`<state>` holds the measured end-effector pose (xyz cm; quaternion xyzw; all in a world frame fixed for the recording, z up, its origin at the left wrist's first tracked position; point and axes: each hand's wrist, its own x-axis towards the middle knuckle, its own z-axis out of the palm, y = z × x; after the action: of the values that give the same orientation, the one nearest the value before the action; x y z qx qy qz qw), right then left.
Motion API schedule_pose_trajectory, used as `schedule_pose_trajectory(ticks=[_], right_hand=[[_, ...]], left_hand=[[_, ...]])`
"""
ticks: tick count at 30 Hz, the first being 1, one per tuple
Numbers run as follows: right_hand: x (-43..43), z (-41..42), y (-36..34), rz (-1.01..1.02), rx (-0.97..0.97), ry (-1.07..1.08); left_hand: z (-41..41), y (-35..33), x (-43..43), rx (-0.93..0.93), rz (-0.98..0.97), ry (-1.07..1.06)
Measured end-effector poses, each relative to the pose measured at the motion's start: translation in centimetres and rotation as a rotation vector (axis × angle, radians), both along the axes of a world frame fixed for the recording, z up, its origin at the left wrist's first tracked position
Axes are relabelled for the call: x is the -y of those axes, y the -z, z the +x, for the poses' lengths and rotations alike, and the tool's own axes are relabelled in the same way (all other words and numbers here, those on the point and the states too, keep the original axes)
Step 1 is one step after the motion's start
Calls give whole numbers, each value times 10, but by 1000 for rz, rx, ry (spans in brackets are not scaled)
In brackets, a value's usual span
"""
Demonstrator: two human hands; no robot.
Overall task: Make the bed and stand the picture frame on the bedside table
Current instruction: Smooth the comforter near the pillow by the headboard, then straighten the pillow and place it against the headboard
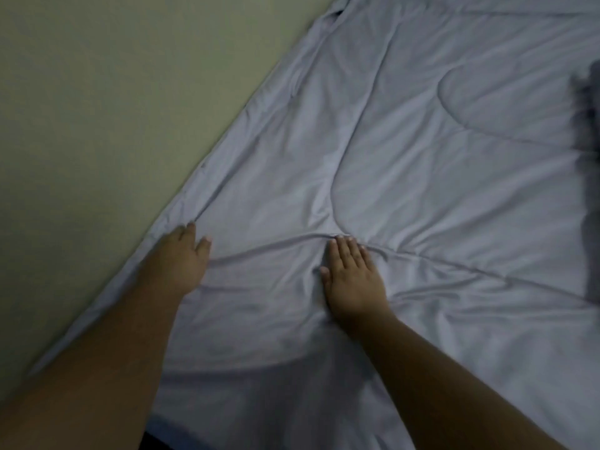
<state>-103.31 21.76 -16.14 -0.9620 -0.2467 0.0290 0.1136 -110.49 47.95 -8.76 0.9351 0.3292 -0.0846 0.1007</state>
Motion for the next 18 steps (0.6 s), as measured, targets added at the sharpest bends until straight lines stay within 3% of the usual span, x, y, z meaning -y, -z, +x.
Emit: schedule_pose_trajectory(ticks=[8,18], right_hand=[[62,56,-98,103,80,-52],[322,174,-169,46,228,266]], left_hand=[[83,-70,102,191,1,32],[206,-118,342,451,-189,169]])
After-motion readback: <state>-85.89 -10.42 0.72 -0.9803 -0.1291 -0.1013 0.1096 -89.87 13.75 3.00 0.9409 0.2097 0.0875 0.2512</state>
